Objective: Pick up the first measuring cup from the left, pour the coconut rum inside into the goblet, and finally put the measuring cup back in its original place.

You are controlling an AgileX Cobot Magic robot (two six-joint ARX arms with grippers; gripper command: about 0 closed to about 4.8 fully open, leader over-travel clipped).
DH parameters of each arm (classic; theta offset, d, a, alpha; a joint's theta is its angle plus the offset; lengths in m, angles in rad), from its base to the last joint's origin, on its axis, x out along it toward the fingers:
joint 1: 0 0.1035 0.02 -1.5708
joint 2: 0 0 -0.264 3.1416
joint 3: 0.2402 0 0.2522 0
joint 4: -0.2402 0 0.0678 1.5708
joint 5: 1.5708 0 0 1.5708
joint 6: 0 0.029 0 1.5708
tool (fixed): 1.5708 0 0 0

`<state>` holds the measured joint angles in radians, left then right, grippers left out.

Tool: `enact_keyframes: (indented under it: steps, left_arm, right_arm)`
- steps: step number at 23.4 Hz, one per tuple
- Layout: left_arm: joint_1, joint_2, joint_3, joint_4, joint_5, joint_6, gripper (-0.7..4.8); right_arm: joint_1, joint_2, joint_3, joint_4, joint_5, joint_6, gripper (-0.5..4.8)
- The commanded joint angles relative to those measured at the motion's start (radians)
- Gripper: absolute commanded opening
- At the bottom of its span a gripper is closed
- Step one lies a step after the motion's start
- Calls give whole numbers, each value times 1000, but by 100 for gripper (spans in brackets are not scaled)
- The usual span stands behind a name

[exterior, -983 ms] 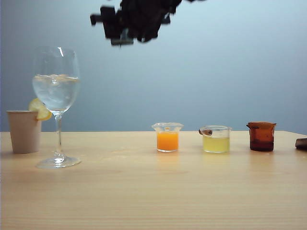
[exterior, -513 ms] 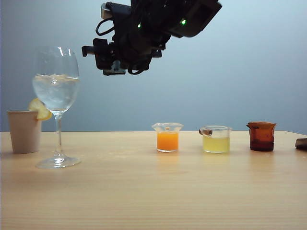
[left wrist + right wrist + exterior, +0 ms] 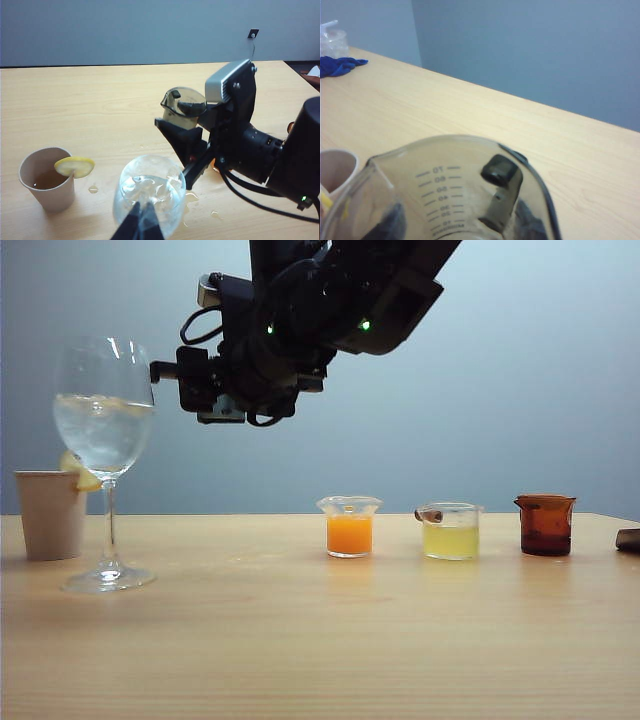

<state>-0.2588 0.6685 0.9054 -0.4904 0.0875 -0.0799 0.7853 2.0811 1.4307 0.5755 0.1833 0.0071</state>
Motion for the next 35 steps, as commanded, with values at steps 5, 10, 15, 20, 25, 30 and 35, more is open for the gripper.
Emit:
enact_keyframes:
  steps: [5, 10, 15, 20, 25, 30, 35]
  left_arm:
    - [1, -1, 0, 14, 3, 1, -4]
    - [1, -1, 0, 14, 3, 1, -4]
    - [1, -1, 0, 14, 3, 1, -4]
    - [1, -1, 0, 14, 3, 1, -4]
    - [1, -1, 0, 14, 3, 1, -4]
    - [1, -1, -4, 18, 3, 1, -4]
    - [1, -1, -14, 21, 3, 1, -4]
  right_arm:
    - [3, -3, -91, 132, 10, 4, 76]
    - [9, 0, -109, 154, 28, 20, 76]
    - [18, 28, -111, 193, 47, 30, 76]
    - [26, 59, -111, 217, 48, 30, 76]
    - [28, 104, -111, 251, 51, 30, 76]
    - [28, 150, -111, 298, 51, 31, 76]
    - [28, 190, -111, 343, 50, 50, 76]
